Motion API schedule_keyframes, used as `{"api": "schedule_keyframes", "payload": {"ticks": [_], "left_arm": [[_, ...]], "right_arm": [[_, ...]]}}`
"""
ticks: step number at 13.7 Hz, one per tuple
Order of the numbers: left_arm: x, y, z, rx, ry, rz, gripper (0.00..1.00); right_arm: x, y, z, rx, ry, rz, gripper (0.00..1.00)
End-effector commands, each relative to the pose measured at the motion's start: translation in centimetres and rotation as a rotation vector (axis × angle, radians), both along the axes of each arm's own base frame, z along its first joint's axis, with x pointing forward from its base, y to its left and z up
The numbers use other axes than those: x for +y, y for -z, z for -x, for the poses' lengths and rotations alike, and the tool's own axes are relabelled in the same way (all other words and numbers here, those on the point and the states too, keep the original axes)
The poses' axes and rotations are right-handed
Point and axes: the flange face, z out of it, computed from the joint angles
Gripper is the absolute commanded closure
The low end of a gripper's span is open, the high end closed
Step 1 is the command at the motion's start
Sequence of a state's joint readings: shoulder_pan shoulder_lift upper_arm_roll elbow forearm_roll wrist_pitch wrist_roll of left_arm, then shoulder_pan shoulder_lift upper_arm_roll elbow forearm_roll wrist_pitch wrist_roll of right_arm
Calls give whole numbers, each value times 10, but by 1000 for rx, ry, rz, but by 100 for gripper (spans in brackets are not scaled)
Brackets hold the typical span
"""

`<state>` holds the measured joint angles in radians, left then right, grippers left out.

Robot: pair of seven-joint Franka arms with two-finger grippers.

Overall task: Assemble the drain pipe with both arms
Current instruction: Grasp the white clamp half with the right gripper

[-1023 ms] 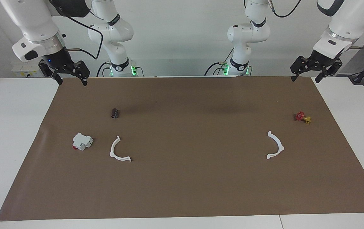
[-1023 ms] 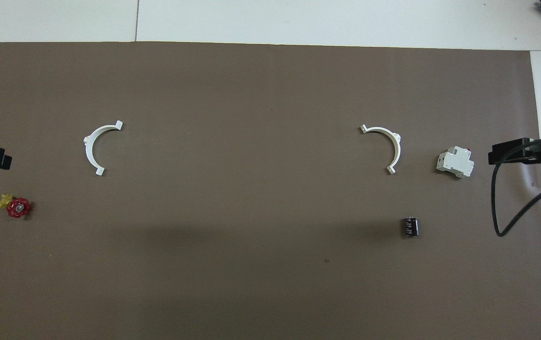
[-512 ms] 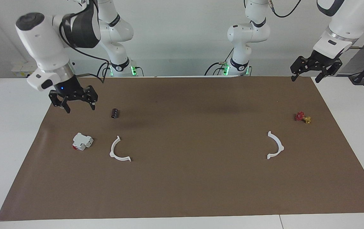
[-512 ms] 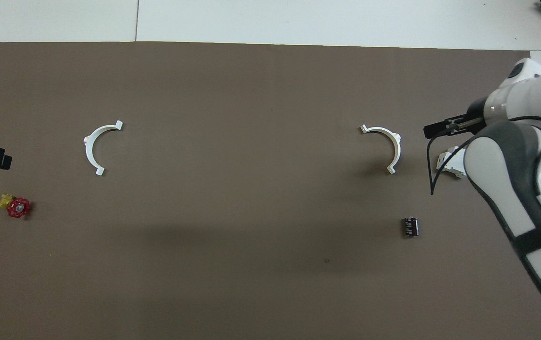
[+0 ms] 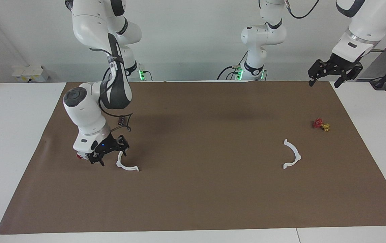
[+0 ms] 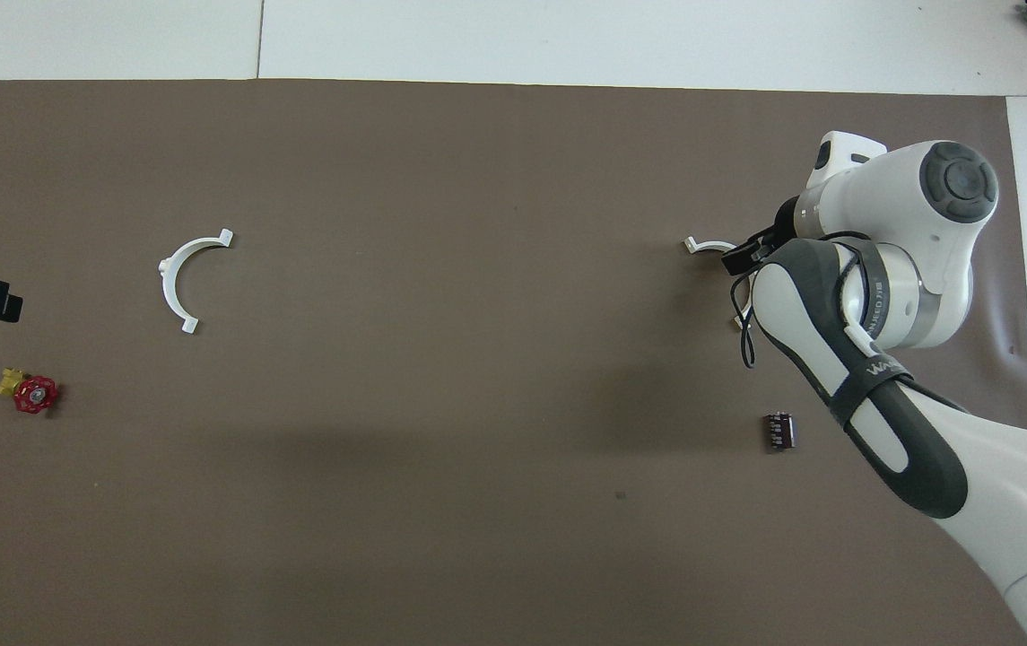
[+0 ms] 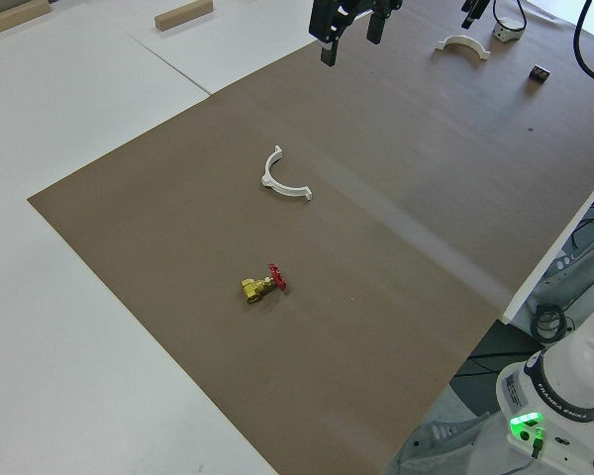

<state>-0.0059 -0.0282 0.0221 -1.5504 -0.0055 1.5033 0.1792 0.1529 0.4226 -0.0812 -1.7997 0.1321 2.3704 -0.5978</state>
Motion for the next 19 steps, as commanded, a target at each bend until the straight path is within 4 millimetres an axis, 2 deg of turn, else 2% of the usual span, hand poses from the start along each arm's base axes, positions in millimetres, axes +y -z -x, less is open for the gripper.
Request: {"api": "schedule_keyframes", "payload": {"ticks": [1, 5, 6, 10, 11, 12, 15, 16, 18, 19], "left_arm": [[2, -3, 8, 1, -11, -4, 0], [2, -3, 7, 3, -11, -4, 0], [2, -3, 8, 1, -13, -4, 0], [2, -2, 8, 4, -10, -4, 0], [2, -2, 8, 4, -13, -4, 0], [2, -2, 8, 4, -11, -4, 0], [2, -2, 8, 4, -13, -4, 0], [2, -3, 7, 3, -11, -4, 0], [2, -3, 8, 3, -13, -4, 0], [2, -2, 8, 4, -11, -4, 0]], "right_arm": [[-8, 18, -9, -28, -72, 2, 0], [-8, 38, 0, 8, -105, 8, 10], [-13, 40, 2, 13, -106, 9, 17], [-11, 46, 9, 30, -116, 10, 40], [-10, 45, 9, 24, -120, 11, 61], [-9, 45, 9, 21, -138, 14, 100], [-8, 41, 6, 28, -132, 13, 100], [-8, 35, 4, 17, -112, 8, 100], [0, 8, 1, 24, 57, -22, 100], [19, -5, 2, 18, 144, -35, 100]]}}
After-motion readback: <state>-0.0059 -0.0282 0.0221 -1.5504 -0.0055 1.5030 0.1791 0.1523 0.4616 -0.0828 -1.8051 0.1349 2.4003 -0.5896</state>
